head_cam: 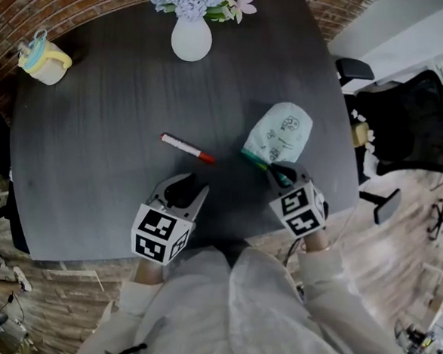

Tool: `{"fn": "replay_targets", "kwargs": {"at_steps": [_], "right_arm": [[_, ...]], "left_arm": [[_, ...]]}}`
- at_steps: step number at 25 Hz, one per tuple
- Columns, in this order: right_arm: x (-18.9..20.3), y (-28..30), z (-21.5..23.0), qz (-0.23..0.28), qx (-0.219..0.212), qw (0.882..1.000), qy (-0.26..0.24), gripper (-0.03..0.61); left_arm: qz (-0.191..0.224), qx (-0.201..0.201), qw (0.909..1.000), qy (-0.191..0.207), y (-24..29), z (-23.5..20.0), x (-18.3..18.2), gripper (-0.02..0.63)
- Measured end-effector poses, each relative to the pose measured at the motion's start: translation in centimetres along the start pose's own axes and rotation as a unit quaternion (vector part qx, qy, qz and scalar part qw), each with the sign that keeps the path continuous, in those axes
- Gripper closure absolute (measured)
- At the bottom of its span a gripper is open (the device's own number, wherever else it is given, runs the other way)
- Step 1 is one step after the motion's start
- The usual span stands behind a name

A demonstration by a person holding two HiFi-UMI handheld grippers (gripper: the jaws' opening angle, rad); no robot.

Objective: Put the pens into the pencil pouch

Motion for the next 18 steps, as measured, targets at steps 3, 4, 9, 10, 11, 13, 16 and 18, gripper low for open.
{"fn": "replay_targets", "kwargs": {"at_steps": [3, 4, 9, 10, 11, 13, 16, 18], "right_arm": [[-0.2, -0.5, 0.1, 0.016, -0.008, 0.999, 0.038, 0.557], [-0.3, -0.7, 0.2, 0.022, -0.008, 0.999, 0.048, 0.557], [-1.3, -2.0, -0.2, 0.053, -0.007, 0.995, 0.089, 0.558], [-1.4, -2.3, -0.2, 0.06, -0.009, 0.993, 0.099, 0.557], [-1.4, -2.5, -0.1, 0.068, -0.009, 0.991, 0.111, 0.558], [-1.7, -3.1, 0.0, 0.093, -0.014, 0.984, 0.15, 0.558], [-2.6, -3.9, 0.0, 0.141, -0.035, 0.961, 0.235, 0.558], [-3.2, -4.4, 0.1, 0.169, -0.047, 0.943, 0.283, 0.557]], "left_arm": [[0.006, 0.0, 1.0, 0.0, -0.2, 0.0, -0.3, 0.483], [0.008, 0.0, 1.0, 0.001, -0.2, 0.0, -0.4, 0.485], [0.022, 0.002, 0.9997, 0.009, -0.6, 0.3, -0.9, 0.513], [0.024, 0.002, 0.9996, 0.011, -0.7, 0.4, -1.0, 0.518], [0.027, 0.003, 0.9996, 0.013, -0.8, 0.5, -1.1, 0.524], [0.03, 0.003, 0.9994, 0.016, -1.0, 0.7, -1.2, 0.529], [0.037, 0.005, 0.9992, 0.017, -1.3, 1.1, -1.3, 0.538], [0.041, 0.006, 0.999, 0.02, -1.5, 1.2, -1.5, 0.543]]}}
Point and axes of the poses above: the fingertips, and each gripper's own axes: y forward along the fingers, z to its right, x out of its underside, the point moved 4 cm from there along -y, backward along the fingers, and after that the axes turned 11 degrees about z, right-handed, at the moved point
